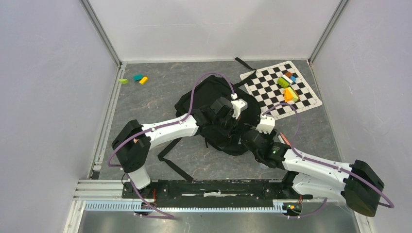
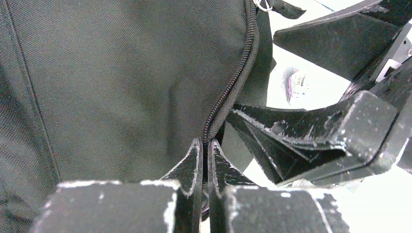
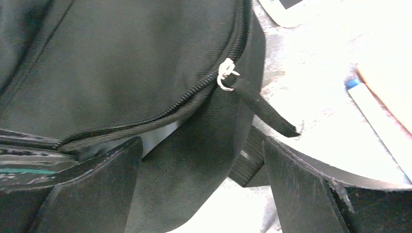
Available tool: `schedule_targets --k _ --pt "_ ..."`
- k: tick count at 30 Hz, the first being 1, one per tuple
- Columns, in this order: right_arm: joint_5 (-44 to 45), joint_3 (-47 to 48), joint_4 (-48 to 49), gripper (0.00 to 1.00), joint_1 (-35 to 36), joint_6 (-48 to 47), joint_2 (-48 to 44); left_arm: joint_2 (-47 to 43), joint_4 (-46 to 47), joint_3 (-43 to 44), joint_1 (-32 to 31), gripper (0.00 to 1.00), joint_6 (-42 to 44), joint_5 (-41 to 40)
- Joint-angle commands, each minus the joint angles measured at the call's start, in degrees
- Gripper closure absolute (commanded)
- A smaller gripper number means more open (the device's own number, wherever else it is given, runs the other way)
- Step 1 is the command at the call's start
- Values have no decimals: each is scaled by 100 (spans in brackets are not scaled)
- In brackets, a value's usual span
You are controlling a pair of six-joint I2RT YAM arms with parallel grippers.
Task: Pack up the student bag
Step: Adjust the student bag at the center of the board.
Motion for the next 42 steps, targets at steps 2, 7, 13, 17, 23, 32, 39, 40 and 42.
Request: schedule_targets --k 2,7,13,17,23,32,39,40,42 --pt "684 175 -800 2 63 290 -298 -196 141 -27 21 98 -153 25" --pt "702 104 -1354 2 68 202 -947 -183 115 -36 22 98 -105 -32" --pt "447 206 -2026 2 63 232 -1322 -151 99 -28 22 98 -56 -86" --pt "173 194 -1871 2 64 100 -1432 -116 82 -14 17 98 -108 -103" --pt "-351 538 -1001 2 63 -224 -1154 -127 -68 25 23 98 -39 -437" --pt "-253 640 -367 2 63 -272 -213 -131 -69 52 23 98 -74 -339" --pt "107 388 4 2 62 -137 260 -198 -70 43 25 98 -83 -344" --pt "172 356 34 2 63 -150 342 -204 -68 43 27 98 -78 -344" --pt "260 266 102 2 63 -264 483 -213 -67 43 24 98 -83 -331"
